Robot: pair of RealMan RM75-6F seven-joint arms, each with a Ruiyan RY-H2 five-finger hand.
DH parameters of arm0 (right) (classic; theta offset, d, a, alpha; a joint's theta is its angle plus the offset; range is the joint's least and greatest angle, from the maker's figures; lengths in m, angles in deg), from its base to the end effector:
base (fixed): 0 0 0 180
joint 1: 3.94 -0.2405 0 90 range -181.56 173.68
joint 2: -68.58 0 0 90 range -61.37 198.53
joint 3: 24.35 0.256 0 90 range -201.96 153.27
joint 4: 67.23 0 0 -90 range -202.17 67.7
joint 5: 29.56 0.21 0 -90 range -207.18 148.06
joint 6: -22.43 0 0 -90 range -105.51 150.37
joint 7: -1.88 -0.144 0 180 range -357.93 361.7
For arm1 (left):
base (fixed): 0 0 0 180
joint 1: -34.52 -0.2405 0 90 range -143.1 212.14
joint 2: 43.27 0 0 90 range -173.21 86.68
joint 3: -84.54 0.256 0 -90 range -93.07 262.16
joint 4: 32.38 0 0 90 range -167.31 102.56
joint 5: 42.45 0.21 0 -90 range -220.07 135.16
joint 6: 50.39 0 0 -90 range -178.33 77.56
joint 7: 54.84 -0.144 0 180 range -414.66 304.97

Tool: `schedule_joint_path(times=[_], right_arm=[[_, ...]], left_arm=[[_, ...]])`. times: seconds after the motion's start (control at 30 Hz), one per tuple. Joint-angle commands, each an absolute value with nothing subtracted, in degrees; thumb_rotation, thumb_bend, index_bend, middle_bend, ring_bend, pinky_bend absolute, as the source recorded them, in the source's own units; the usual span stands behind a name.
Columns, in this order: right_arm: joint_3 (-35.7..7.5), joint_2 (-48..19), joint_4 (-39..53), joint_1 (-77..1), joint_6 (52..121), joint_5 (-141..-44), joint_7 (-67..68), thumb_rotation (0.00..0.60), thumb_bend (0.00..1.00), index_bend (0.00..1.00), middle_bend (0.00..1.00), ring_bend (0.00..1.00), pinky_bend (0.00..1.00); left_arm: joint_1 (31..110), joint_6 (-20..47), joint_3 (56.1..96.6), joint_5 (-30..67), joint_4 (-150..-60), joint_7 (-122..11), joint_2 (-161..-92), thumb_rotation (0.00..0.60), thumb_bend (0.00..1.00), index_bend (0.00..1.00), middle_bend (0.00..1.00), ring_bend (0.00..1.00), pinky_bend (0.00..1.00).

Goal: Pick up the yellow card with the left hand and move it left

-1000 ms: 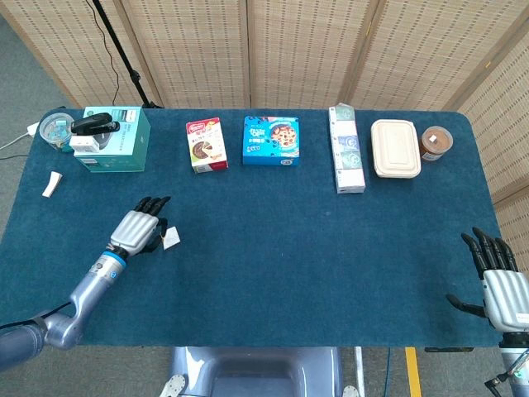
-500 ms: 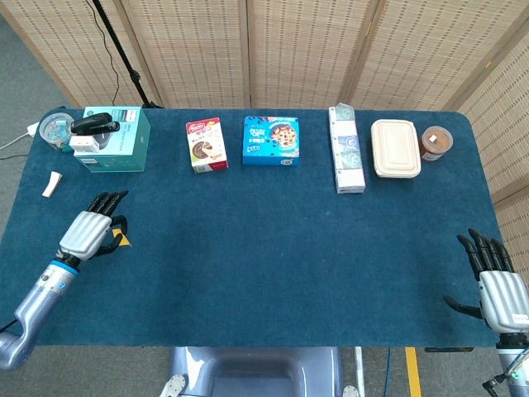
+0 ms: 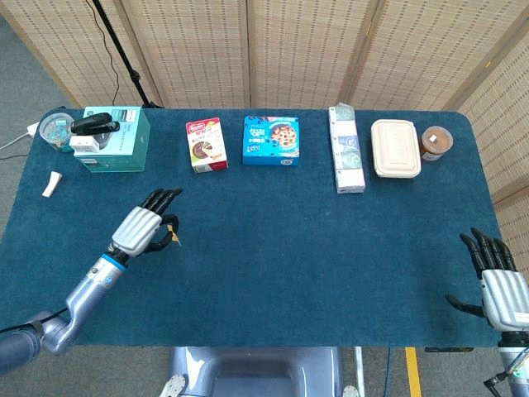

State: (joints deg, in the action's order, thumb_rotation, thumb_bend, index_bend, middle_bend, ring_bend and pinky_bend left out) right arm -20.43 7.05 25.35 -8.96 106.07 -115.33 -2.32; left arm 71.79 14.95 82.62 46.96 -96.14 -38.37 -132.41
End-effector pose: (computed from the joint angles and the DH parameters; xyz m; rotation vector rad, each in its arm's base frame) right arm -0.3132 -0.1860 0.1729 1.3726 -0.9317 0.9321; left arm -0.2184 0.3407 0.0090 -1.8908 -0.9313 -1.1599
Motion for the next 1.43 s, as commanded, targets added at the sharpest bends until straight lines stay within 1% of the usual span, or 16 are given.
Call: schedule_joint_path(times=[0.03, 0.23, 0.4, 0.47, 0.57, 0.63, 0.7, 0.77, 0.8, 0.83, 0.93, 1.0, 1.1, 1.3, 1.33, 1.43], right_arm=[[-20.4, 7.0, 25.3, -9.0, 106.0, -115.2, -2.4, 0.6, 0.0, 0.0, 0.0, 0.0, 0.0], [-20.4, 7.1, 25.3, -8.9, 106.1, -115.2, -2.6, 0.6, 0.0, 0.0, 0.0, 0.0, 0.0], [-20.5, 7.0, 25.5, -9.0, 106.0, -115.6, -2.3, 0.6, 0.0, 0.0, 0.0, 0.0, 0.0], [-20.6, 7.0, 25.6, -9.0, 106.0, -115.7, -2.1, 0.6, 0.0, 0.0, 0.0, 0.0, 0.0], [-20.6, 6.9, 25.7, -9.1, 105.9, -115.7, -1.9, 0.6, 0.0, 0.0, 0.0, 0.0, 0.0], [-20.7, 6.9, 25.8, -9.1, 105.8, -115.6, -1.8, 0.6, 0.0, 0.0, 0.0, 0.0, 0.0], [-20.7, 7.0, 25.9, -9.1, 105.7, -115.6, -1.9, 0.6, 0.0, 0.0, 0.0, 0.0, 0.0], [-20.7, 7.1, 26.0, -9.1, 105.8, -115.6, -1.9, 0.6, 0.0, 0.0, 0.0, 0.0, 0.0], [-20.7, 7.1, 26.1, -9.0, 105.9, -115.6, -2.0, 0.6, 0.0, 0.0, 0.0, 0.0, 0.0], [-20.7, 7.2, 26.1, -9.0, 106.0, -115.7, -2.1, 0.6, 0.0, 0.0, 0.0, 0.0, 0.0], [-20.8, 7.3, 26.2, -8.9, 106.1, -115.9, -2.5, 0.6, 0.0, 0.0, 0.0, 0.0, 0.0], [-20.8, 7.5, 26.4, -8.9, 106.3, -116.2, -2.7, 0.6, 0.0, 0.0, 0.0, 0.0, 0.0], [-20.9, 7.7, 26.7, -8.8, 106.6, -116.6, -3.1, 0.6, 0.0, 0.0, 0.0, 0.0, 0.0], [-21.0, 7.9, 27.2, -8.6, 107.2, -117.1, -3.3, 0.6, 0.0, 0.0, 0.0, 0.0, 0.0], [-21.0, 7.9, 27.3, -8.6, 107.3, -117.2, -3.2, 0.6, 0.0, 0.0, 0.0, 0.0, 0.0], [-21.1, 7.8, 27.2, -8.5, 107.5, -117.5, -2.9, 0.6, 0.0, 0.0, 0.0, 0.0, 0.0]], left_arm=[[72.7, 13.3, 82.5, 47.0, -95.0, -38.5, -134.3, 0.6, 0.47, 0.61, 0.0, 0.0, 0.0], [71.3, 11.2, 84.1, 45.5, -92.7, -38.3, -134.6, 0.6, 0.46, 0.61, 0.0, 0.0, 0.0], [69.9, 9.5, 85.8, 45.1, -91.7, -33.0, -133.0, 0.6, 0.46, 0.57, 0.0, 0.0, 0.0], [69.2, 9.8, 86.8, 45.7, -91.5, -31.6, -131.9, 0.6, 0.45, 0.49, 0.0, 0.0, 0.0], [68.8, 7.7, 88.6, 46.0, -93.1, -31.5, -129.1, 0.6, 0.45, 0.35, 0.0, 0.0, 0.0], [68.4, 6.4, 89.2, 45.2, -94.5, -33.2, -127.4, 0.6, 0.42, 0.28, 0.0, 0.0, 0.0], [67.9, 5.5, 89.4, 44.4, -96.2, -35.0, -125.9, 0.6, 0.34, 0.18, 0.0, 0.0, 0.0], [67.2, 5.6, 89.6, 43.7, -98.1, -36.4, -124.4, 0.6, 0.23, 0.07, 0.0, 0.0, 0.0], [66.3, 7.2, 89.7, 43.9, -99.7, -36.9, -123.1, 0.6, 0.17, 0.02, 0.0, 0.0, 0.0], [65.6, 8.4, 90.0, 44.3, -101.0, -37.1, -122.1, 0.6, 0.13, 0.0, 0.0, 0.0, 0.0], [64.1, 10.3, 90.6, 44.5, -103.7, -38.7, -119.7, 0.6, 0.07, 0.0, 0.0, 0.0, 0.0], [62.9, 11.1, 90.7, 43.8, -105.7, -40.4, -118.3, 0.6, 0.06, 0.0, 0.0, 0.0, 0.0], [61.1, 13.0, 90.3, 42.6, -108.0, -42.1, -116.9, 0.6, 0.05, 0.0, 0.0, 0.0, 0.0], [56.6, 20.6, 88.3, 40.4, -112.1, -47.8, -114.1, 0.6, 0.05, 0.0, 0.0, 0.0, 0.0], [55.3, 23.1, 87.7, 39.7, -113.4, -49.6, -113.4, 0.6, 0.05, 0.0, 0.0, 0.0, 0.0], [53.6, 25.9, 86.9, 39.0, -115.2, -52.0, -112.4, 0.6, 0.05, 0.0, 0.0, 0.0, 0.0]])
